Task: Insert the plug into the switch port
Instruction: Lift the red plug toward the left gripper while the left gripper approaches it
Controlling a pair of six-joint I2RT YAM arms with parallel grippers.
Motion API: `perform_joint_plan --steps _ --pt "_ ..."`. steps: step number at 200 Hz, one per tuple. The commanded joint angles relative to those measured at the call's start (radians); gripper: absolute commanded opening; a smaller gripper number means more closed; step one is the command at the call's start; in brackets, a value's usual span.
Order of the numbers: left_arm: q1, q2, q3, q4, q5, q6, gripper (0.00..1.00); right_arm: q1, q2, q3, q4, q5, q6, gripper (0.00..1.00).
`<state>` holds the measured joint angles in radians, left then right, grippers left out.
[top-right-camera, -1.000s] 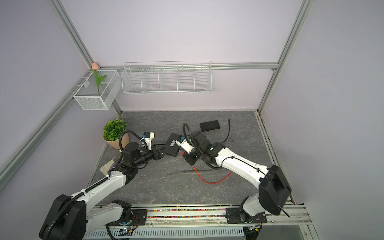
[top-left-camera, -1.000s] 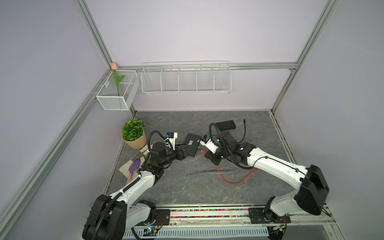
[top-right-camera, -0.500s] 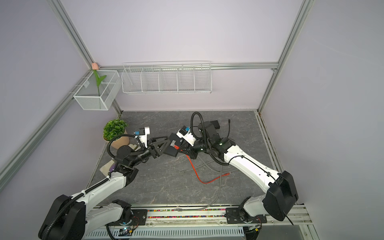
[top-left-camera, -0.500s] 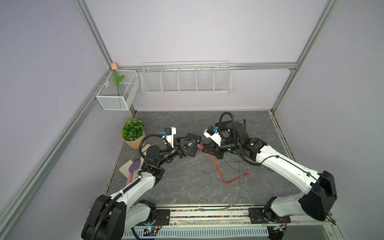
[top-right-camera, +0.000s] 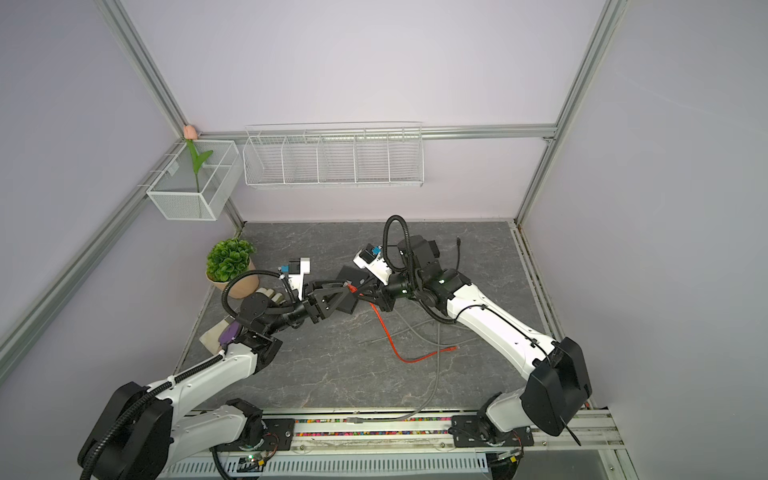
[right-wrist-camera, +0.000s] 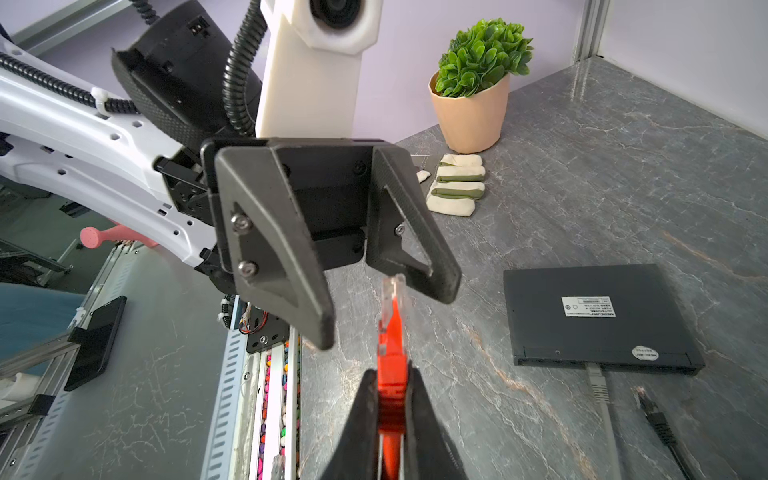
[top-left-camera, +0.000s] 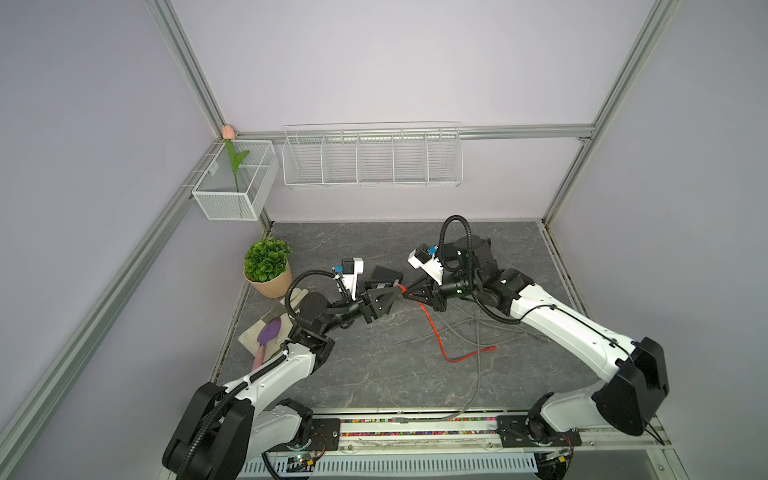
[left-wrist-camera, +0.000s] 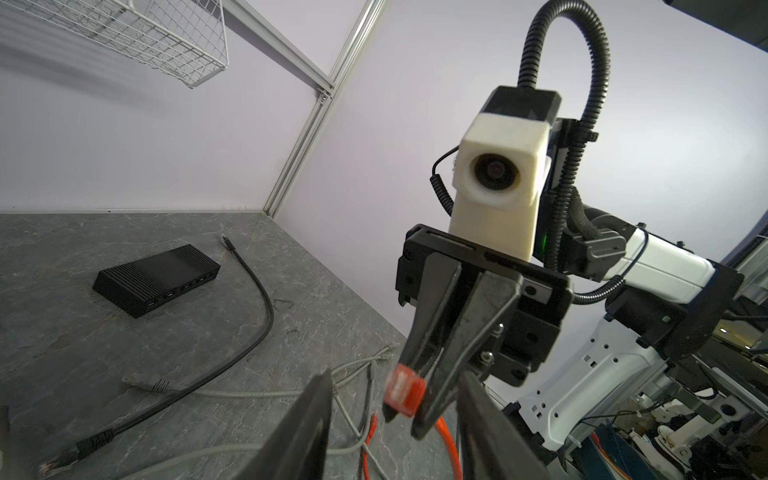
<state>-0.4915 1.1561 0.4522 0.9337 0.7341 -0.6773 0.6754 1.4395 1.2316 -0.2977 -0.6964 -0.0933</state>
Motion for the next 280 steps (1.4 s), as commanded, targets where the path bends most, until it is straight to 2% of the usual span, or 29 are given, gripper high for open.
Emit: perform_joint_plan --steps 1,82,129,142,156,174,186,198,224,245,265,280 --pt "-0.005 0.009 0.017 0.007 0.001 0.009 0.42 -0.004 0.003 0.022 0.021 -0.047 0.000 0.10" --pt "-0.016 0.191 0.048 0.310 0.064 -0.131 0.12 -0.004 0.045 0.051 -0.046 -0.055 -0.024 0.15" --pt "-0.015 0.253 0.070 0.386 0.075 -0.182 0.04 -0.008 0.044 0.060 -0.076 -0.036 -0.042 0.18" --pt "-0.015 0.255 0.071 0.380 0.071 -0.179 0.04 -0.008 0.041 0.063 -0.084 -0.026 -0.046 0.25" --pt "-0.015 0.253 0.071 0.368 0.064 -0.169 0.03 -0.009 0.032 0.060 -0.091 0.000 -0.046 0.41" --pt "-0.015 0.250 0.071 0.338 0.048 -0.151 0.02 -0.010 0.008 0.052 -0.106 0.029 -0.056 0.49" --pt "-0.015 0.247 0.071 0.307 0.035 -0.136 0.02 -0.010 -0.024 0.044 -0.120 0.099 -0.057 0.56" --pt "-0.015 0.237 0.075 0.254 0.013 -0.117 0.02 0.001 -0.087 0.012 -0.117 0.187 -0.069 0.58" --pt "-0.017 0.185 0.095 0.078 -0.049 -0.051 0.02 0.127 -0.192 -0.030 -0.139 0.542 -0.145 0.62" --pt "-0.036 0.133 0.117 -0.072 -0.127 0.011 0.02 0.231 -0.154 0.025 -0.209 0.788 -0.203 0.57" --pt "-0.050 0.094 0.138 -0.188 -0.175 0.044 0.02 0.262 -0.076 0.078 -0.231 0.912 -0.231 0.44" --pt "-0.051 0.081 0.144 -0.214 -0.186 0.045 0.02 0.267 -0.019 0.110 -0.231 0.982 -0.237 0.40"
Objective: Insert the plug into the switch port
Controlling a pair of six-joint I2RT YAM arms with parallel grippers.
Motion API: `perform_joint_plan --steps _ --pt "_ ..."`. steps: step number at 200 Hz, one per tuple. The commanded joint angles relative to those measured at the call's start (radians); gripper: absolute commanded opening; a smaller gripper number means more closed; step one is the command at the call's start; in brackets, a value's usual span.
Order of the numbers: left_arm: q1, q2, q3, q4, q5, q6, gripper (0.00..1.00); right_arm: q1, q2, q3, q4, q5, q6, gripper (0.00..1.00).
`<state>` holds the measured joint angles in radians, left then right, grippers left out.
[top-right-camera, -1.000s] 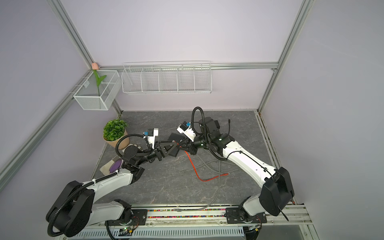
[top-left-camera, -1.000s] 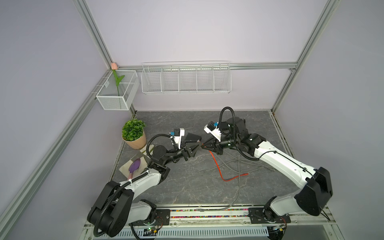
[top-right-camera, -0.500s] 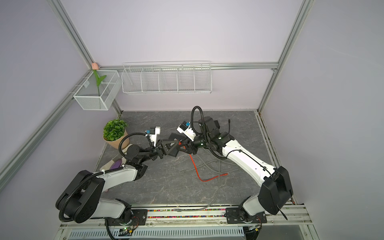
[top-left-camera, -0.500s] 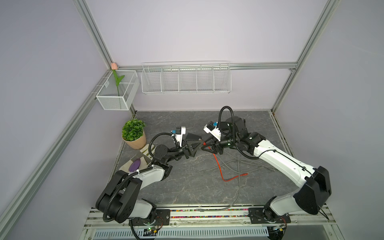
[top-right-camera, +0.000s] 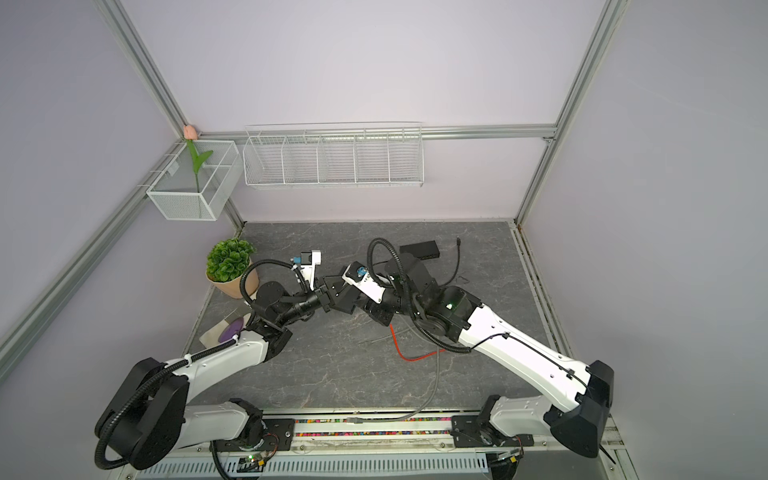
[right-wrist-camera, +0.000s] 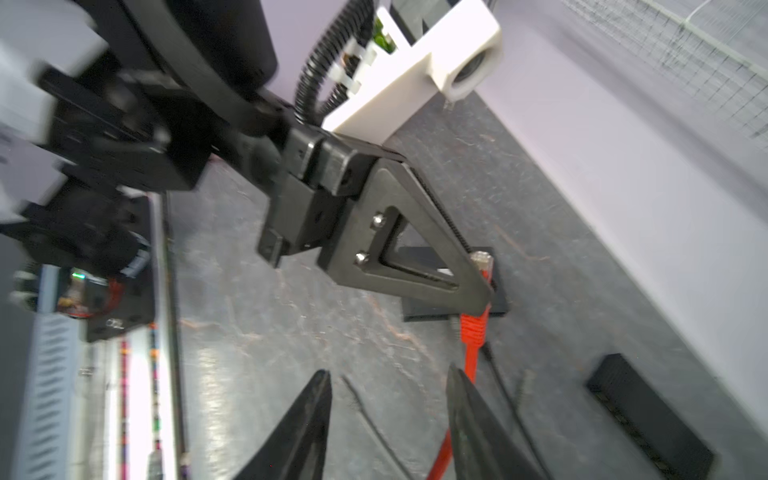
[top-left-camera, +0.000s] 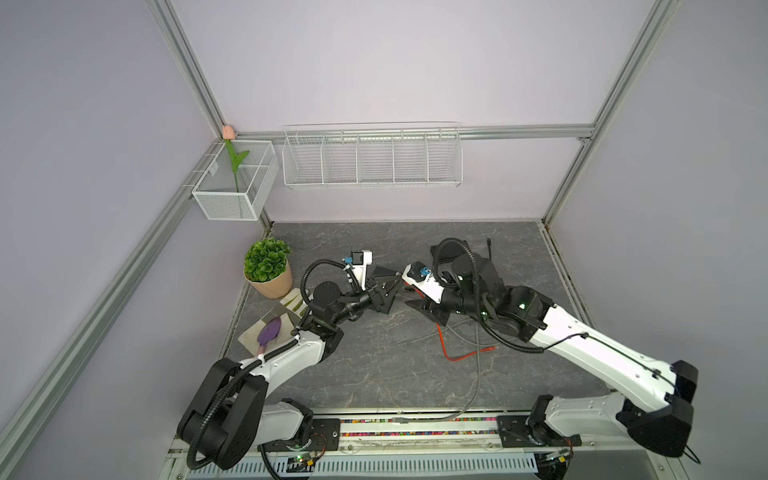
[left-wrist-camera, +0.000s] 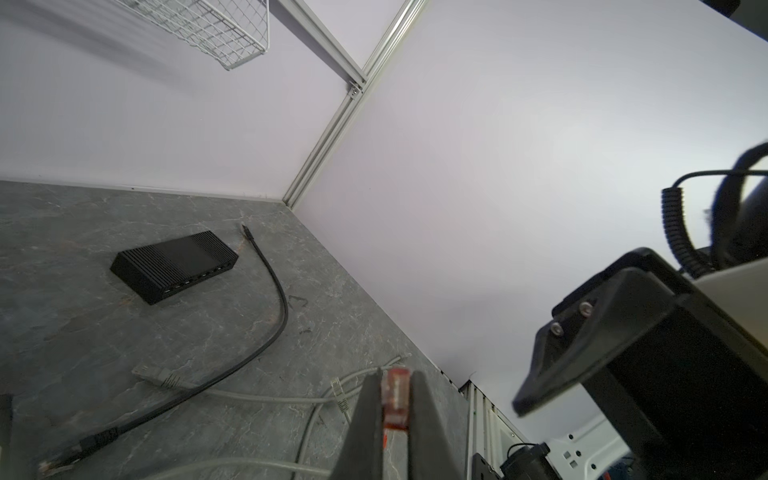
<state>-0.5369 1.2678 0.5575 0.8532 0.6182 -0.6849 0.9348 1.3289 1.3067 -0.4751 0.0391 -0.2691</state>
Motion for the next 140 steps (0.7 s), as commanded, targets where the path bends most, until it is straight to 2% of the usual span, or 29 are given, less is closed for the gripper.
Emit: perform_joint_plan --steps 1,16,46,140 --pt "-0.006 -0.032 0.039 -0.135 -0.071 0.053 0.02 0.007 0.095 0.036 -0.053 0.250 -0.062 0.40" --pt "-0.006 -0.037 0.043 -0.158 -0.078 0.052 0.01 0.010 0.112 0.033 -0.008 0.297 -0.072 0.40" --pt "-0.006 -0.047 0.045 -0.189 -0.088 0.052 0.01 0.014 0.130 0.043 0.022 0.312 -0.082 0.41" --pt "-0.007 -0.054 0.046 -0.219 -0.096 0.023 0.01 0.013 0.185 0.065 0.070 0.245 -0.078 0.33"
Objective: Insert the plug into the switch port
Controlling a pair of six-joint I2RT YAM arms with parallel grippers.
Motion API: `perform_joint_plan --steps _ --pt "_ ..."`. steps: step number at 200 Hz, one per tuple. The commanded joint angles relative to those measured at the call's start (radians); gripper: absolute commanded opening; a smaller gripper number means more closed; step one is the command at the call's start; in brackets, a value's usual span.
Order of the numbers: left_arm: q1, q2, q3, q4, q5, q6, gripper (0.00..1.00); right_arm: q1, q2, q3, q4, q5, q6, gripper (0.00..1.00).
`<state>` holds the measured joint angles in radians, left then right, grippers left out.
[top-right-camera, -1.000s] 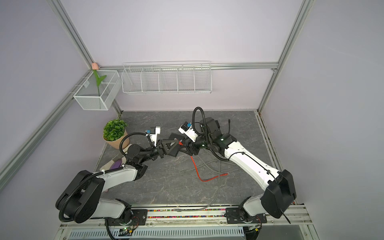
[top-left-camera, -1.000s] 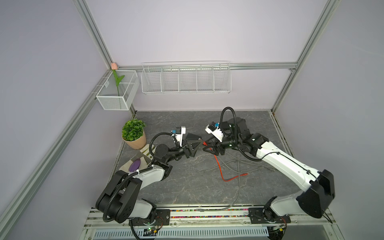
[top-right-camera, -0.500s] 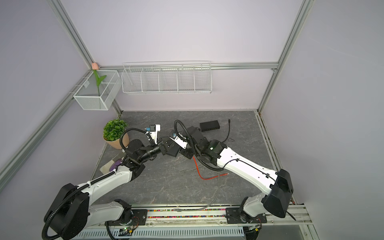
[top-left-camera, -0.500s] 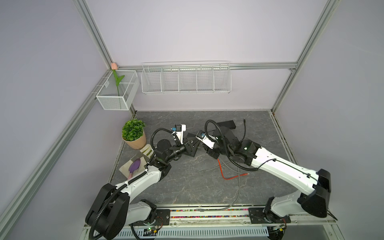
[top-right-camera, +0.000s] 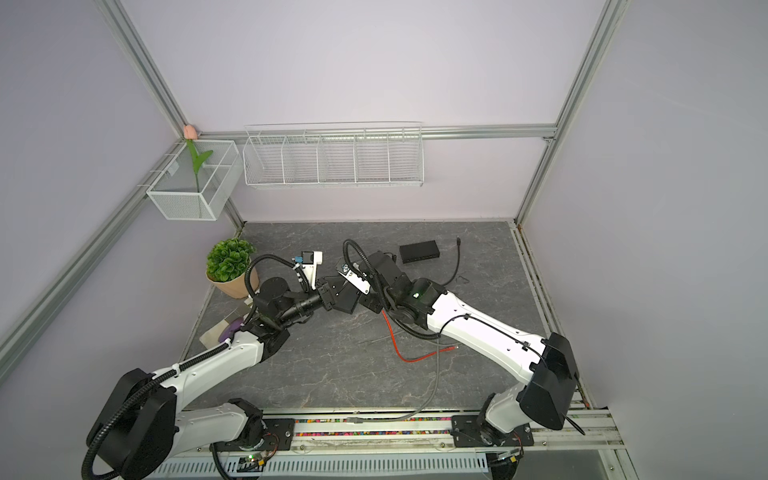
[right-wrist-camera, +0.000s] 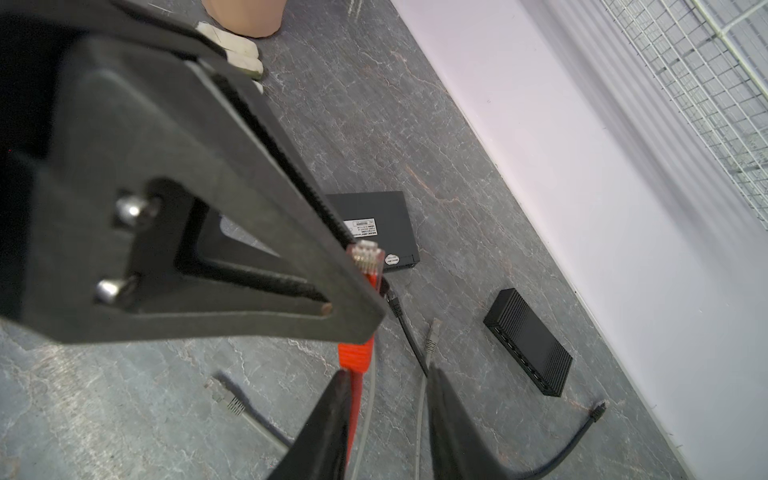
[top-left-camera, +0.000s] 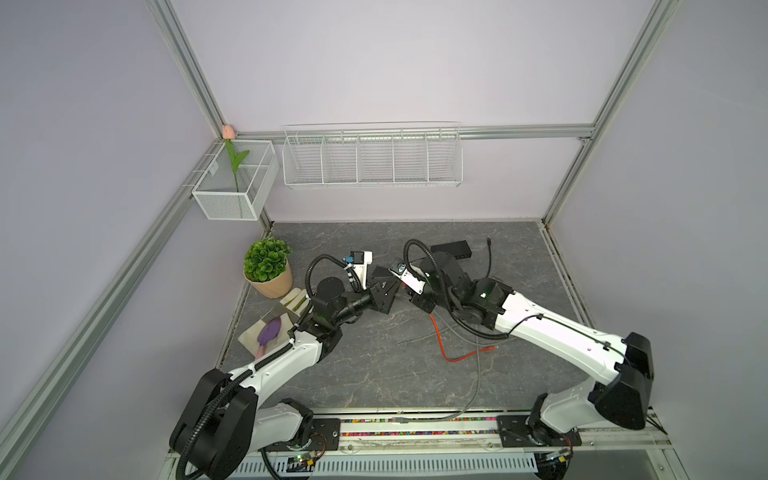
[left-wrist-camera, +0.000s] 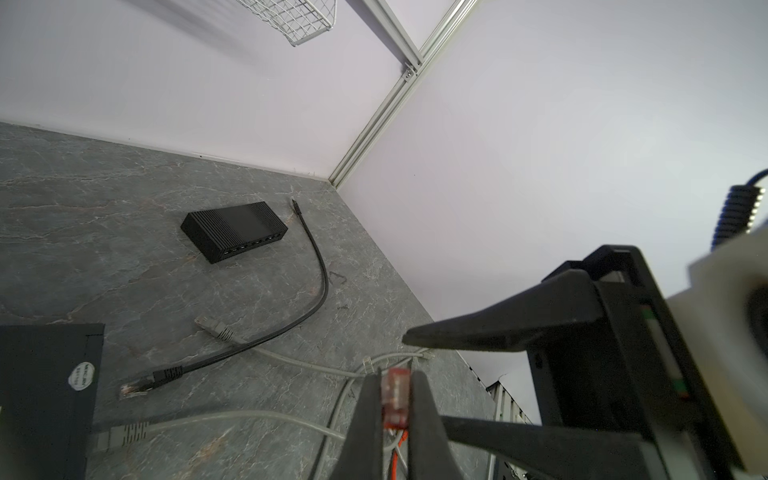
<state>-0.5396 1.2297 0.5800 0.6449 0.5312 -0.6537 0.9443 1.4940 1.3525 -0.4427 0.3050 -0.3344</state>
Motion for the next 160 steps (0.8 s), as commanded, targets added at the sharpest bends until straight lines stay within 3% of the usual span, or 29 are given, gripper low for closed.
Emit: perform_joint_plan --steps 1,76,103,130,136,144,148,160 --pt "-0.004 -0.017 0.023 -0.010 -0.009 -0.009 0.01 0.004 0.020 0.021 0.038 -0.021 -0.013 0.33" --pt "-0.009 -0.022 0.018 -0.012 -0.013 -0.032 0.01 0.004 0.050 0.032 0.067 -0.051 -0.002 0.33" --pt "-0.009 -0.035 0.017 -0.031 -0.018 -0.023 0.01 0.005 0.053 0.026 0.081 -0.051 -0.002 0.16" --pt "-0.008 -0.042 0.018 -0.063 -0.026 -0.015 0.03 0.004 0.054 0.021 0.087 -0.051 -0.005 0.09" --pt "-0.008 -0.045 0.022 -0.080 -0.034 -0.010 0.10 0.004 0.054 0.019 0.085 -0.051 -0.008 0.08" --pt "-0.009 -0.054 0.031 -0.122 -0.049 0.007 0.46 -0.002 0.055 0.016 0.078 -0.052 -0.009 0.08" --pt "-0.007 -0.062 0.036 -0.154 -0.065 0.019 0.58 -0.009 0.055 0.018 0.066 -0.063 -0.009 0.08" --pt "-0.001 -0.100 0.041 -0.250 -0.154 0.046 0.80 -0.046 0.068 0.041 -0.006 -0.147 0.001 0.08"
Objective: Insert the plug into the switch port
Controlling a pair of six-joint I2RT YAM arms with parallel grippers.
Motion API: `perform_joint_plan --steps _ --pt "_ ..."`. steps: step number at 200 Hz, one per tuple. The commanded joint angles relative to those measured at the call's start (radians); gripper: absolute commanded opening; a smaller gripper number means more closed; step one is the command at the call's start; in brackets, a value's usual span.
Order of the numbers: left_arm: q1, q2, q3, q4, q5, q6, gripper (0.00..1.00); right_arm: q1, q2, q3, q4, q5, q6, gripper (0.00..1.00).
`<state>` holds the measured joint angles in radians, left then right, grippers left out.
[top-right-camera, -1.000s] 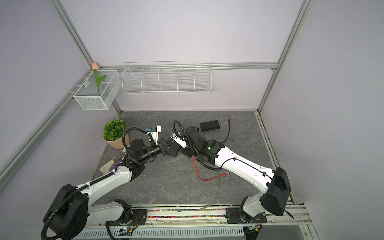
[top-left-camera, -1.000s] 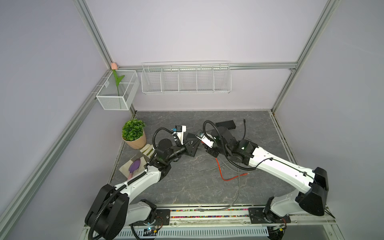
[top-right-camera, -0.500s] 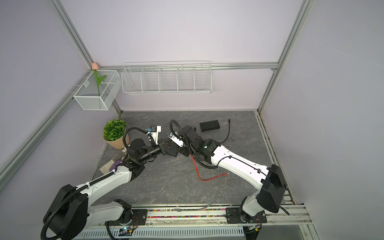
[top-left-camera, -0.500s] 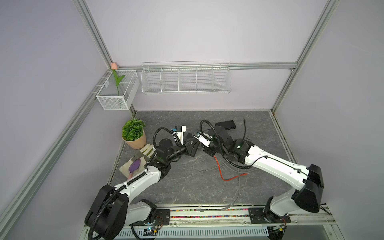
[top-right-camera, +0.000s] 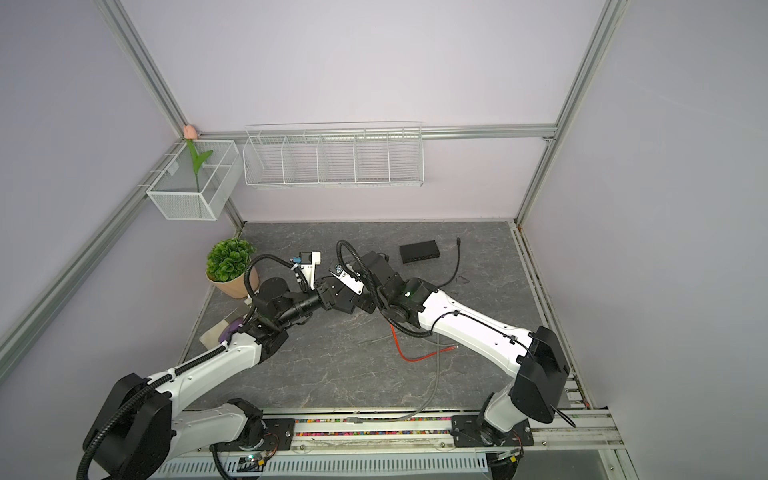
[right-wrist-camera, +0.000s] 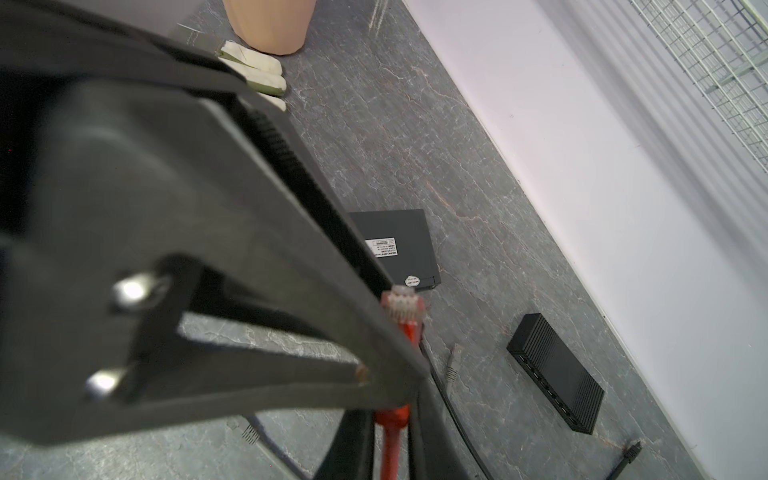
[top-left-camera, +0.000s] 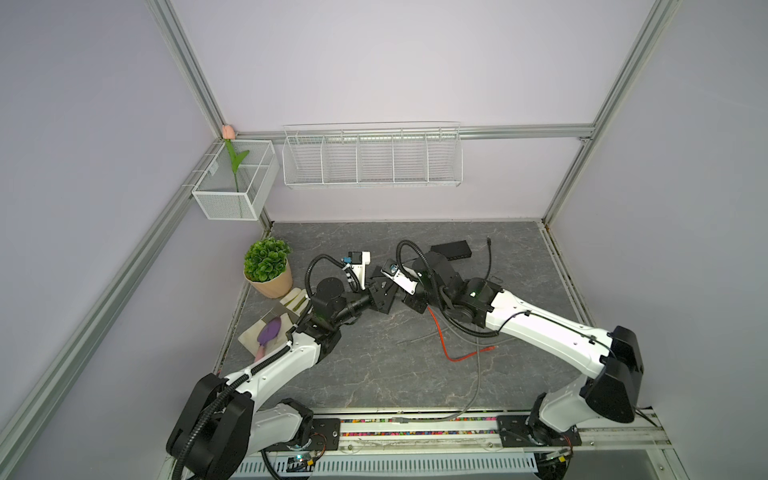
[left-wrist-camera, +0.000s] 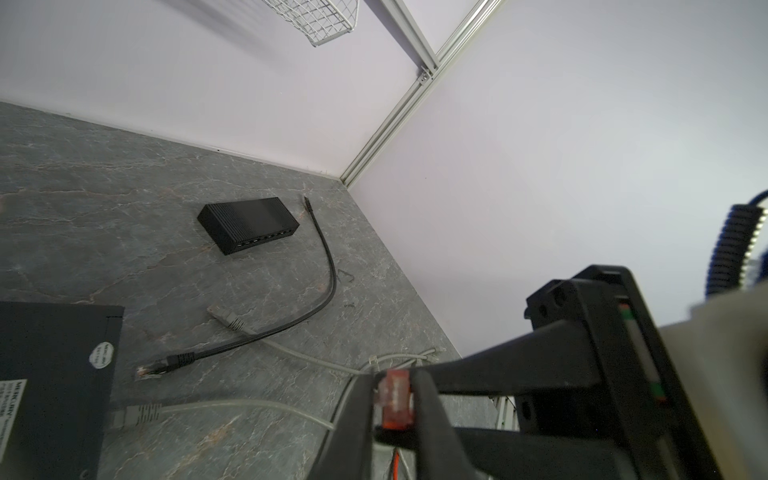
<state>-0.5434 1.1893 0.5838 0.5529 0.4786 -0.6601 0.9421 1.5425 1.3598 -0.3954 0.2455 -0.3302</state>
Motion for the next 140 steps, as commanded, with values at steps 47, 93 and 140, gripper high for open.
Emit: perform_joint_plan --steps 47,93,140 --pt "0.256 -0.169 -0.082 -0.160 -0.238 -0.015 0.87 -0.178 0.169 0.143 -0.335 -0.377 -0.048 0.07" --pt "0.344 0.213 0.024 -0.046 -0.115 -0.015 0.67 -0.208 0.419 0.303 -0.533 -0.473 -0.106 0.07" --pt "0.367 0.561 0.124 0.178 0.029 -0.054 0.59 -0.208 0.549 0.346 -0.536 -0.400 -0.100 0.07"
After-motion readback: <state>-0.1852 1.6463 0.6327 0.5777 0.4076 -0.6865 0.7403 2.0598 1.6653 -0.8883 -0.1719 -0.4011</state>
